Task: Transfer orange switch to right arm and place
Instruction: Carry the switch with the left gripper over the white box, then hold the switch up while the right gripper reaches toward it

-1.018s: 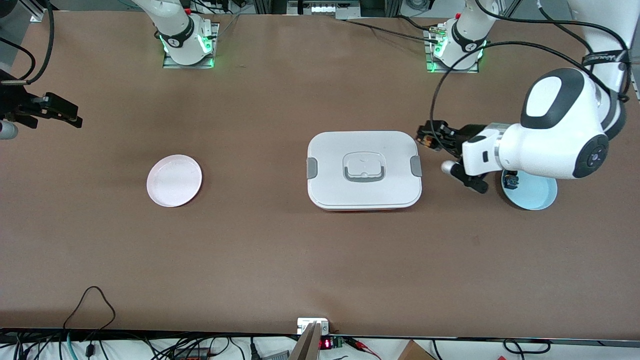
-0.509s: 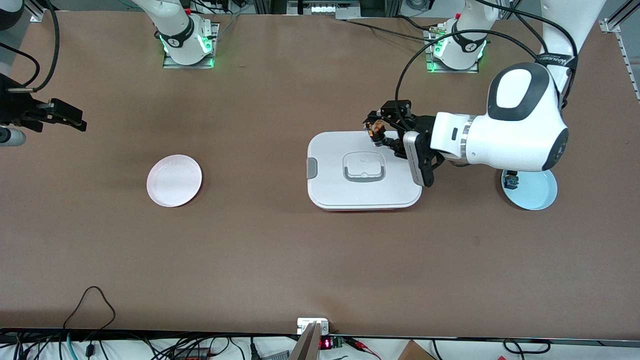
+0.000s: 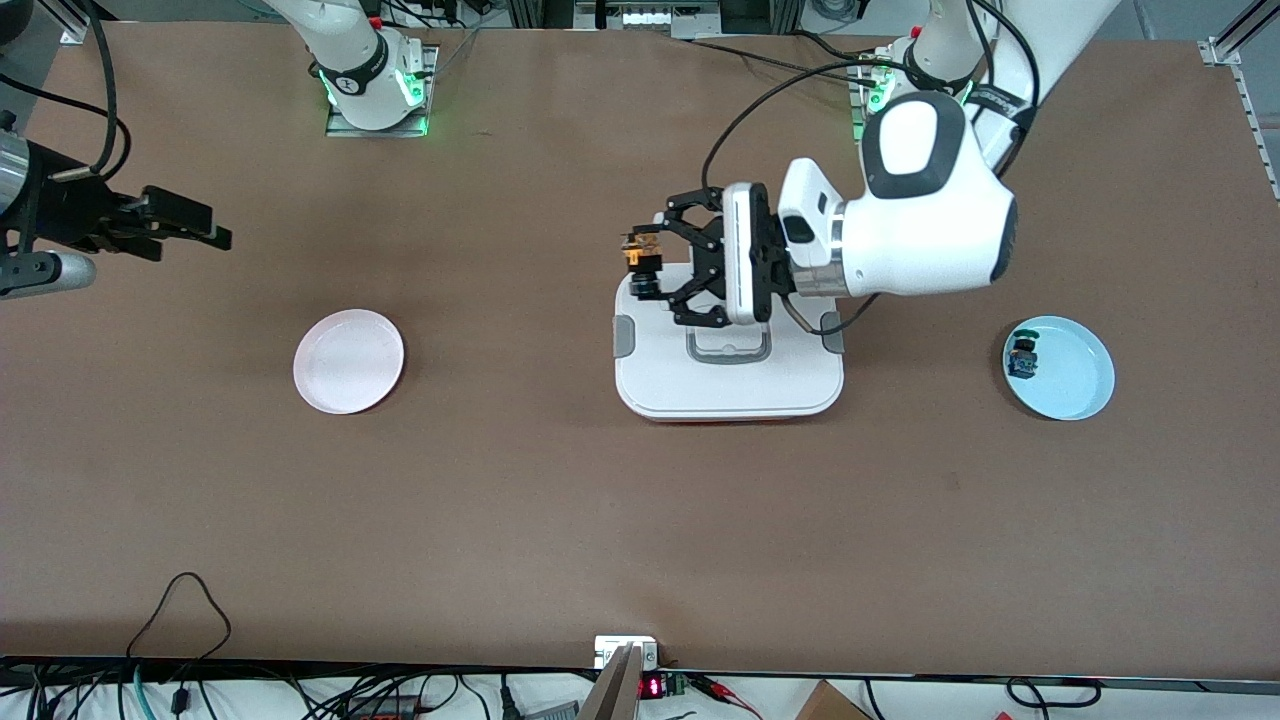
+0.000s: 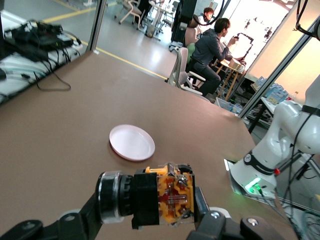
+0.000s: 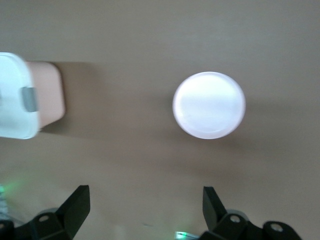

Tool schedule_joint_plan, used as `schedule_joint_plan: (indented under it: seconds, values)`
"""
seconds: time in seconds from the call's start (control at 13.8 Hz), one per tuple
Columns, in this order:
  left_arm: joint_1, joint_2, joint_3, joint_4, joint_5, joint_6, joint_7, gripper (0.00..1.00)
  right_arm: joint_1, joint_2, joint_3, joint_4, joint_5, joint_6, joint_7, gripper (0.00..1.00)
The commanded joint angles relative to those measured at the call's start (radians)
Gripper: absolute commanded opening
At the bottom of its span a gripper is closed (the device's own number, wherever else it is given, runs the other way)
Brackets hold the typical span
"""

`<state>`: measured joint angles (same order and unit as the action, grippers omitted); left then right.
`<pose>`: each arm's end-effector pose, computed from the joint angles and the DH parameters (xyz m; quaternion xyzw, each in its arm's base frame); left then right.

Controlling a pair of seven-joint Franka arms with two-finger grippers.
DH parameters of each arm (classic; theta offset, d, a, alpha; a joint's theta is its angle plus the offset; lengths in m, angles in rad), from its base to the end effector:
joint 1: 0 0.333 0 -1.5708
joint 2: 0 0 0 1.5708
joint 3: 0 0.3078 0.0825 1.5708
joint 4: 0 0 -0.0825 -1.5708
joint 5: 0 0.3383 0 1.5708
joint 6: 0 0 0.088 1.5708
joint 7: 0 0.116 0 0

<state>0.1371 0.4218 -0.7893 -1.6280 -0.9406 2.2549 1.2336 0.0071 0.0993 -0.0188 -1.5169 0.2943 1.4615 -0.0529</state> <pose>0.5384 -0.3503 0.4906 0.6874 -0.4982 0.2619 0.4590 0.5240 0.0306 0.5753 -0.9861 -0.0250 0.0717 0.1480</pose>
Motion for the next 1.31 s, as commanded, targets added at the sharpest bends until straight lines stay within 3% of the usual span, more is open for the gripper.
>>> schedule_joint_plan:
  seconds: [0.0,0.36,0.58,0.87,1.24]
  values:
    - [0.012,0.005,-0.037,-0.033,-0.087,0.11,0.176,0.0,-0.009,0.022,0.002,0.003,0.15,-0.071,-0.016,1.0]
    - [0.018,-0.015,-0.096,-0.108,-0.386,0.236,0.412,0.0,-0.009,0.081,0.002,0.003,0.38,-0.138,-0.015,1.0]
    - [0.019,-0.014,-0.097,-0.119,-0.409,0.239,0.467,0.0,-0.029,0.138,0.0,-0.012,0.596,-0.139,-0.016,1.0]
    - [0.015,-0.006,-0.1,-0.119,-0.426,0.236,0.535,0.0,-0.024,0.161,0.002,-0.12,0.793,-0.118,-0.013,1.0]
    - [0.027,-0.011,-0.13,-0.135,-0.461,0.235,0.537,0.0,0.022,0.186,0.003,-0.197,0.925,-0.098,-0.001,1.0]
